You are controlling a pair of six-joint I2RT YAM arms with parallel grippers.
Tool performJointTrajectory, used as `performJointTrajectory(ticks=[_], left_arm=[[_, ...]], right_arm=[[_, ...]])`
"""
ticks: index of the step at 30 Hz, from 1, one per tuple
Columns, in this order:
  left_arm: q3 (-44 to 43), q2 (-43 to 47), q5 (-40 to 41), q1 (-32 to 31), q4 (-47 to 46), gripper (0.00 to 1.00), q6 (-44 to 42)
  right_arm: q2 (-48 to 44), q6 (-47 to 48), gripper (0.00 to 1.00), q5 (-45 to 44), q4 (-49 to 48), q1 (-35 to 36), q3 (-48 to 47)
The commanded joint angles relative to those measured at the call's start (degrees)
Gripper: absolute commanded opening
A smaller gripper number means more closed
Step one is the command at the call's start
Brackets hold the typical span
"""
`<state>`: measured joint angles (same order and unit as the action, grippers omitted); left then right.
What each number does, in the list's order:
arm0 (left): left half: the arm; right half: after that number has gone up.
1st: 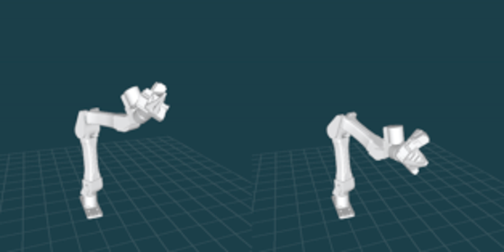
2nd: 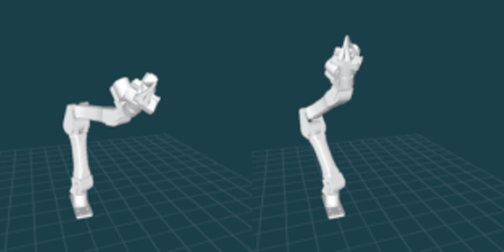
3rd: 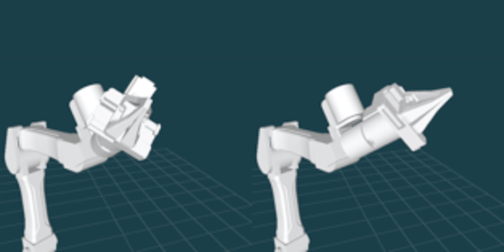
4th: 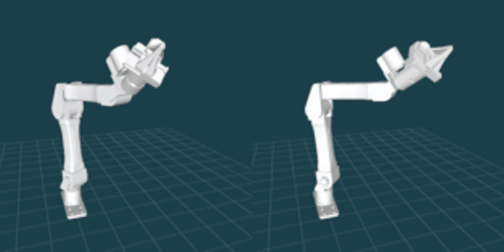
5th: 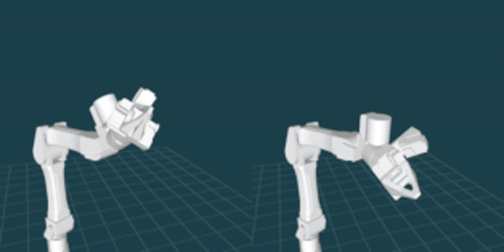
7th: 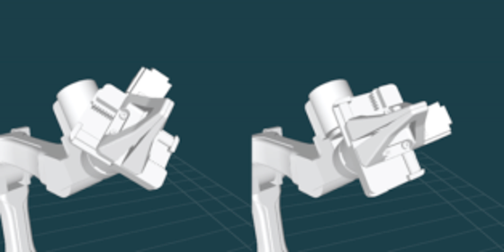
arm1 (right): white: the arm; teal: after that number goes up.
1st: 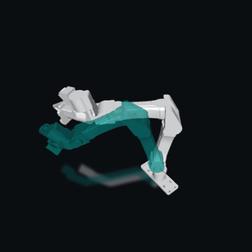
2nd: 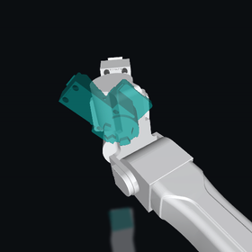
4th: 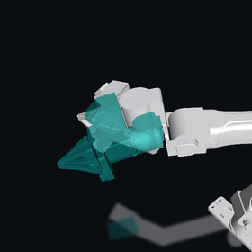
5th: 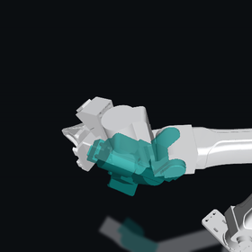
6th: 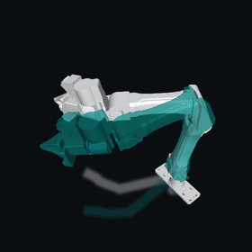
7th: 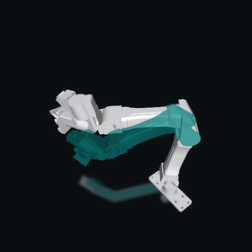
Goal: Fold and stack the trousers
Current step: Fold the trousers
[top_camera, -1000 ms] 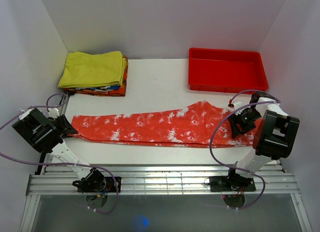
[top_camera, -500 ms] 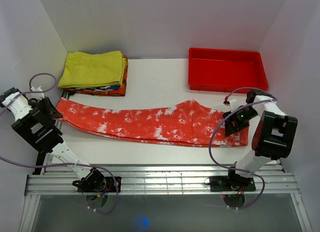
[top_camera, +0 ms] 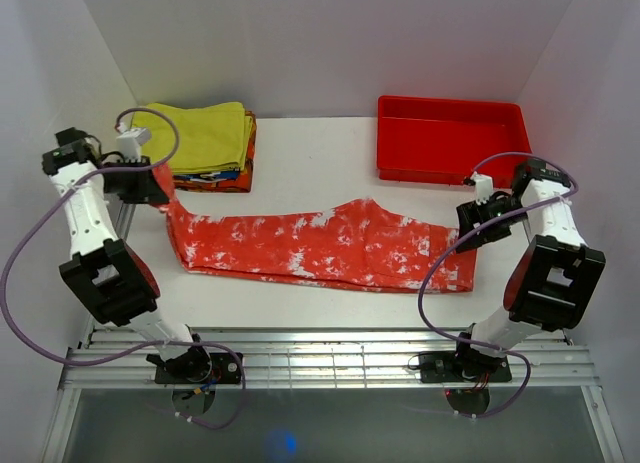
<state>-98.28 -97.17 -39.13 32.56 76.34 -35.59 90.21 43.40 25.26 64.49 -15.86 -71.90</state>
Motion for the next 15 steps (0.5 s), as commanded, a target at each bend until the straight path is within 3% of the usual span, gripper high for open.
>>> performJointTrajectory(ticks=[1, 4, 5, 9, 15], left_arm=[[4.57, 6.27, -10.52, -7.49, 0.60, 0.00, 4.81], [10.36, 9.35, -12.89, -12.33, -8.17, 0.00, 16.32], [12.13, 10.41, -12.72, -14.78, -11.18, 0.00, 22.96], [20.74, 14.98, -10.18, -23.22, -24.37, 0.00, 35.90], [30.49, 17.98, 3.68, -38.17, -40.11, 0.00, 51.83]], right_arm=[[-0.57, -0.33, 0.78, -2.57, 0.73, -3.12, 2.54], [-0.65, 0.37, 0.79, -4.59, 0.20, -7.51, 3.17], [-0.57, 0.63, 0.79, -5.30, -0.32, -8.65, 3.60], [0.22, 2.22, 0.79, -6.54, -1.03, -13.05, 4.92], [1.10, 1.78, 0.79, -3.55, -1.38, -13.32, 6.94]])
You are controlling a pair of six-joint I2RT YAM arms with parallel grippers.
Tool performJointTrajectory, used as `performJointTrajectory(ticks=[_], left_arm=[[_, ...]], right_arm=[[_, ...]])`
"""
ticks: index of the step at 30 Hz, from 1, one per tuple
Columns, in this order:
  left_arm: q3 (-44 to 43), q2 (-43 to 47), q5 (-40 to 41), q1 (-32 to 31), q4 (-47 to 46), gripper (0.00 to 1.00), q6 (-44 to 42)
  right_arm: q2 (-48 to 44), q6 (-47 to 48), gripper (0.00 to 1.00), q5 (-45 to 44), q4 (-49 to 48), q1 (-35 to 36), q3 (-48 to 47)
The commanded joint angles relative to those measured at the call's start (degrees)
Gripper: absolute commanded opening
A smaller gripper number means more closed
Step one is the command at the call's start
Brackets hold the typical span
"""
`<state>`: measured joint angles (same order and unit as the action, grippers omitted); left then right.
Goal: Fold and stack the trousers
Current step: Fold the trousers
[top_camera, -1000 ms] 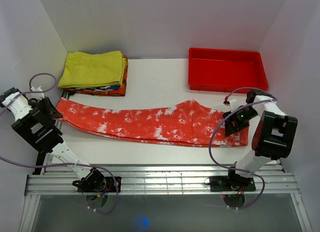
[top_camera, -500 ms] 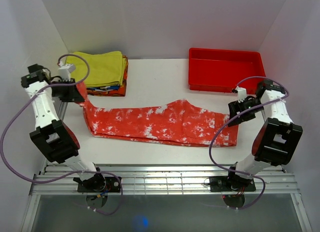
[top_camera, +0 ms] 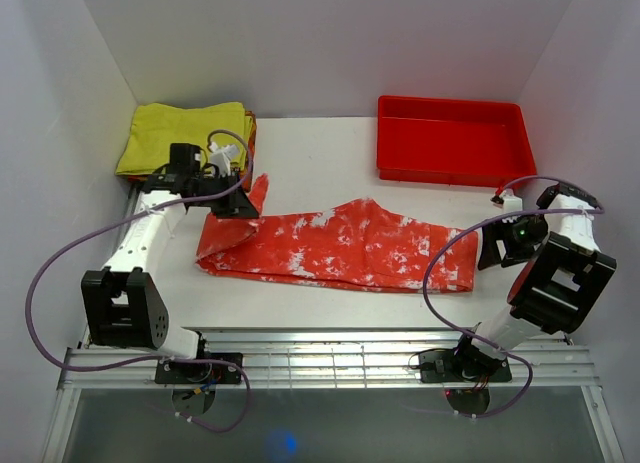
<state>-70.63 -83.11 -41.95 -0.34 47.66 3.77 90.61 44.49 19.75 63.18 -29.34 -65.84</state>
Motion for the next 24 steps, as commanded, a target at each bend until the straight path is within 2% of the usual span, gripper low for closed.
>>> performJointTrajectory(ticks=[1, 5, 10, 17, 24], left_arm=[[3.65, 3.75, 8.27, -6.77, -13.71, 0.00, 15.62], [6.99, 2.34, 15.66, -14.14, -18.20, 0.00, 20.39], [11.73, 1.55, 19.88, -19.16, -25.84, 0.00, 25.14], [16.57, 0.76, 21.91, -26.19, -31.92, 0.00, 28.40], [16.05, -3.19, 23.41, -30.94, -34.21, 0.00, 30.42]], right_arm=[[0.80, 0.42, 0.79, 2.22, -0.59, 0.16, 1.07], [0.36, 0.33, 0.79, 2.23, -0.95, 0.16, 1.68], [-0.69, 1.04, 0.79, 1.70, -1.22, 0.16, 3.00], [-0.35, 1.04, 0.79, 1.26, -1.30, 0.16, 3.44], [-0.26, 0.95, 0.79, 1.08, -1.22, 0.16, 3.97]])
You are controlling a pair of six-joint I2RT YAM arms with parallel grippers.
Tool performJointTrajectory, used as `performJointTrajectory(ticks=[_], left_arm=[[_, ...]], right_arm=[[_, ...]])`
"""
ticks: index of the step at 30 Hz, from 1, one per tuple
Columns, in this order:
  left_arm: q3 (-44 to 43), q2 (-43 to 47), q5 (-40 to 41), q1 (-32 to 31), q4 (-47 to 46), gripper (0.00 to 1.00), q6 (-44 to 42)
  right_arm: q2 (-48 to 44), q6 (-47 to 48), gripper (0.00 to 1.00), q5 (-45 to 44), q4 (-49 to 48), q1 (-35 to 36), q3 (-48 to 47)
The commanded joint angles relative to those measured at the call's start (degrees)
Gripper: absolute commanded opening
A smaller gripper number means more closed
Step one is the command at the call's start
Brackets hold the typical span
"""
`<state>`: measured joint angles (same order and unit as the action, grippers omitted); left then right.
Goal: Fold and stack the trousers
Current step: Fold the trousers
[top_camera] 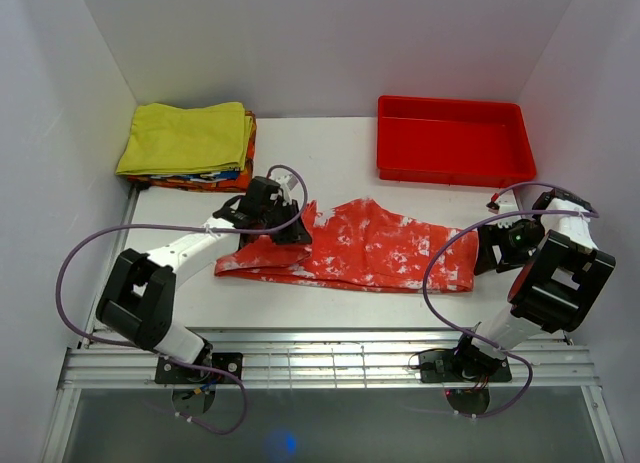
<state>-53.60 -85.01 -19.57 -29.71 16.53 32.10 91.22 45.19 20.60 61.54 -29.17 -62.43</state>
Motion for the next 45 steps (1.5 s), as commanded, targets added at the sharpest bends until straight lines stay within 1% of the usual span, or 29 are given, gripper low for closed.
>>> performJointTrajectory(ticks=[1, 5, 14, 22, 24, 26, 29, 30, 34, 37, 40, 41, 42, 43, 44, 45], left_arm=[[-1.24, -1.73, 1.03, -2.18, -3.87, 0.00, 2.09], [-2.20, -3.75, 1.82, -5.17, -6.42, 0.00, 3.06], [-5.54, -8.85, 2.00, -8.51, -8.10, 0.00, 4.02], [-6.95, -10.87, 2.61, -11.59, -9.15, 0.02, 4.02], [-7.21, -11.92, 2.87, -12.38, -9.06, 0.11, 4.20], [-7.39, -12.63, 3.23, -12.73, -8.98, 0.25, 4.64], [-8.18, -13.16, 3.93, -12.74, -8.36, 0.72, 4.21], [-8.53, -12.90, 4.19, -12.74, -8.01, 0.78, 3.68], [-11.08, -9.83, 4.46, -12.21, -4.59, 0.81, -0.27], [-10.47, -5.44, 3.32, -9.76, -0.56, 0.82, -3.79], [-7.84, -0.25, -0.63, -3.35, 3.40, 0.82, -9.49], [-7.31, 0.89, -3.17, 0.58, 4.90, 0.84, -11.95], [-7.39, 2.73, -4.06, 2.71, 6.65, 0.85, -14.58], [-7.30, 3.44, -4.59, 4.91, 10.15, 0.86, -19.31], [-7.30, 4.06, -5.82, 9.80, 12.36, 0.91, -21.44], [-7.39, 4.41, -7.13, 12.46, 14.21, 0.94, -23.99]], right_arm=[[-1.04, 0.25, 0.79, 0.14, 0.42, -0.01, 0.65], [-1.22, 0.34, 0.79, -0.21, 0.25, -0.01, 0.82], [-0.78, 0.43, 0.79, -0.39, -0.01, -0.01, 1.44], [-0.69, 0.51, 0.79, -0.47, -0.28, -0.01, 1.70], [-0.60, 0.51, 0.79, -0.47, -0.28, -0.01, 1.70], [-0.52, 0.51, 0.79, -0.56, -0.37, -0.01, 1.88], [-0.60, 0.60, 0.79, -0.56, -0.37, -0.01, 1.88], [-0.60, 0.69, 0.79, -0.56, -0.37, -0.01, 1.88], [-0.96, 1.04, 0.79, 0.40, 0.25, -0.01, 1.62], [-1.74, 1.57, 0.78, 2.85, 2.09, 0.08, 0.04], [-3.15, 1.74, 0.78, 5.40, 3.76, 0.34, -2.16], [-3.94, 1.83, 0.78, 5.85, 4.20, 0.69, -2.77], [-4.21, 1.83, 0.78, 6.03, 4.46, 1.04, -3.56], [-4.30, 1.83, 0.77, 6.20, 4.64, 1.22, -3.83], [-4.38, 1.57, 0.77, 6.03, 4.56, 1.48, -3.84], [-4.30, 1.48, 0.77, 5.86, 4.47, 1.48, -3.57]])
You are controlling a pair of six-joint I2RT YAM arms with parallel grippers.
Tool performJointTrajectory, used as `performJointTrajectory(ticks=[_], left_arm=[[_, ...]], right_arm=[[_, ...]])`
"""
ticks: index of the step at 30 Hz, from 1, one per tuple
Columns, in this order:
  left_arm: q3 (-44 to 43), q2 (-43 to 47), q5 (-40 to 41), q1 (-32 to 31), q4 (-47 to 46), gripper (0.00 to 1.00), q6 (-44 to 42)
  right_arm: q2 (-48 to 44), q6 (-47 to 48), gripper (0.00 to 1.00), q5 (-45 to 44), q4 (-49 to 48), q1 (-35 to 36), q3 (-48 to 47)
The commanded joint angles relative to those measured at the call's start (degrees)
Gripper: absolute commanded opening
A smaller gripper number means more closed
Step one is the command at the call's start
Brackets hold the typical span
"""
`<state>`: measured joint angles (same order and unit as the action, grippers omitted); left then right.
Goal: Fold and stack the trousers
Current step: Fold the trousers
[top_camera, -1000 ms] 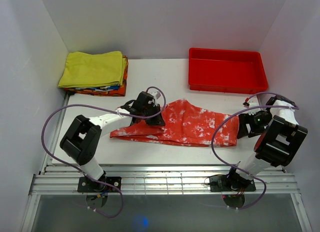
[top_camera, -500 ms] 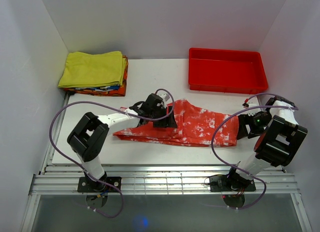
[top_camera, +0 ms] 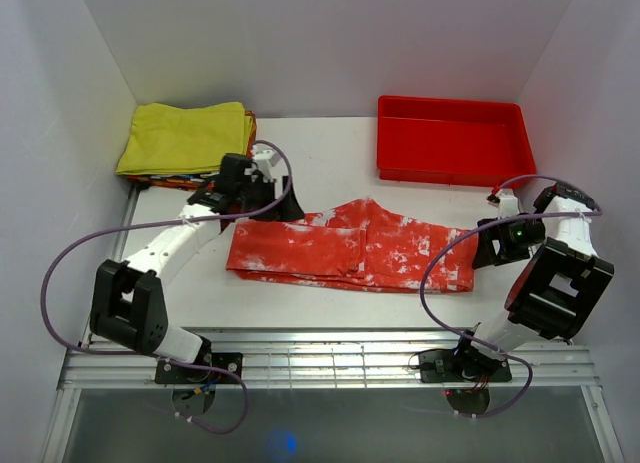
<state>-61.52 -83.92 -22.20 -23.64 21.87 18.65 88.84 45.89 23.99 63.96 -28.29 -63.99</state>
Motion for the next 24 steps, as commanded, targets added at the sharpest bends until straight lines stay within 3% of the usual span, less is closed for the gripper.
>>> performJointTrajectory(ticks=[1, 2, 8, 11, 18, 24], left_arm=[[0.61, 4.11, -5.48, 9.20, 12.29, 0.96, -14.92], [0.61, 4.38, -6.10, 14.10, 13.80, 0.98, -16.70], [0.87, 2.80, -7.59, 26.76, 22.16, 0.98, -24.88], [0.79, 0.61, -7.69, 29.96, 22.60, 0.98, -24.99], [2.54, -3.70, -5.93, 30.41, 23.05, 0.95, -23.58], [3.86, -6.34, -13.03, 30.32, 21.11, 0.87, -23.14]], right_arm=[[-1.74, 0.87, 0.75, 2.38, 2.04, 0.61, -1.67], [-1.39, 0.87, 0.74, 2.29, 1.87, 0.70, -1.23], [0.72, -0.62, 0.72, 0.62, -1.90, 0.78, 3.42], [1.34, -1.41, 0.71, 0.53, -3.40, 0.78, 5.45], [2.74, -2.56, 0.70, -0.96, -6.48, 0.96, 8.00], [4.32, -3.52, 0.69, -3.24, -9.38, 1.05, 9.32]])
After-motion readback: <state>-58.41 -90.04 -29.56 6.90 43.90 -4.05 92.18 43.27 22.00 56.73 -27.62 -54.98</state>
